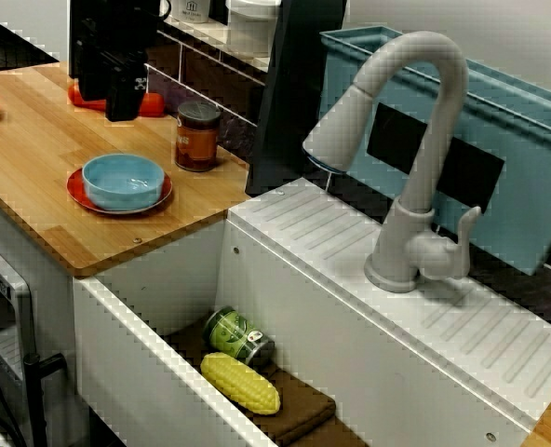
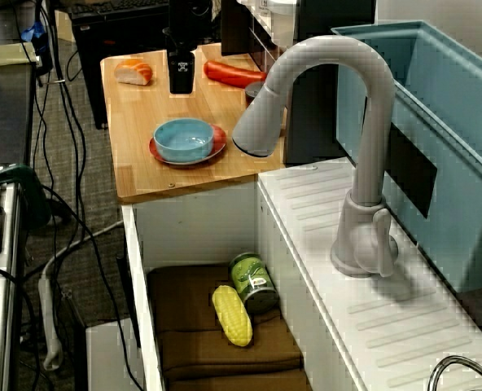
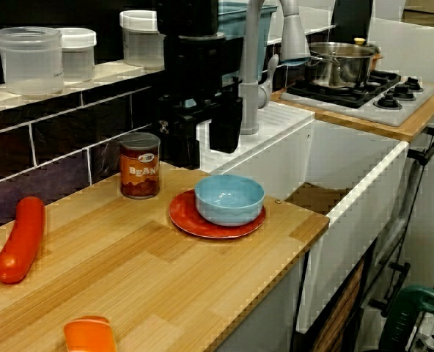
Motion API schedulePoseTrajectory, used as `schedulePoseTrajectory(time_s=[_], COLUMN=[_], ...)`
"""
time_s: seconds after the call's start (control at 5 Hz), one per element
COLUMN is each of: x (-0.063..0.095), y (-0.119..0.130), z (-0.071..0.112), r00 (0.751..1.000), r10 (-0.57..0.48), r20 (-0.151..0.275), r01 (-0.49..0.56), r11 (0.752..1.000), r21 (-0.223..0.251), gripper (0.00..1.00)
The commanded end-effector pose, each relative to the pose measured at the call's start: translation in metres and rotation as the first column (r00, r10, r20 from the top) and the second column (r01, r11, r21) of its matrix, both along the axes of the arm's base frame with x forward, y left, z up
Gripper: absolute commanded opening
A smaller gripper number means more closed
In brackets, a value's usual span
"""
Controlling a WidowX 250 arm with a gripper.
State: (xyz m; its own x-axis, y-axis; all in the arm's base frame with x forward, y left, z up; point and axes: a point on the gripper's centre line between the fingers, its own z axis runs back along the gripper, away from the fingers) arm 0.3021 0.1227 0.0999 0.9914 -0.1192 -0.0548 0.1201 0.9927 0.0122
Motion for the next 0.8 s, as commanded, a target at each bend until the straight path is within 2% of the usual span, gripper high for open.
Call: schedulePoseTrajectory(time_s=[0.0, 0.2, 0.6], x=[0.006, 0.005, 0.001], y=[0.034, 0.047, 0.062], z=[0.003, -0.001, 0.002], r00=[0.997, 0.995, 0.994], r10=[0.03, 0.036, 0.046], r20=[0.077, 0.093, 0.102], r01=[-0.036, -0.046, -0.06], r11=[0.995, 0.993, 0.989], r21=[0.091, 0.105, 0.135], gripper=[1.0, 1.0, 1.0])
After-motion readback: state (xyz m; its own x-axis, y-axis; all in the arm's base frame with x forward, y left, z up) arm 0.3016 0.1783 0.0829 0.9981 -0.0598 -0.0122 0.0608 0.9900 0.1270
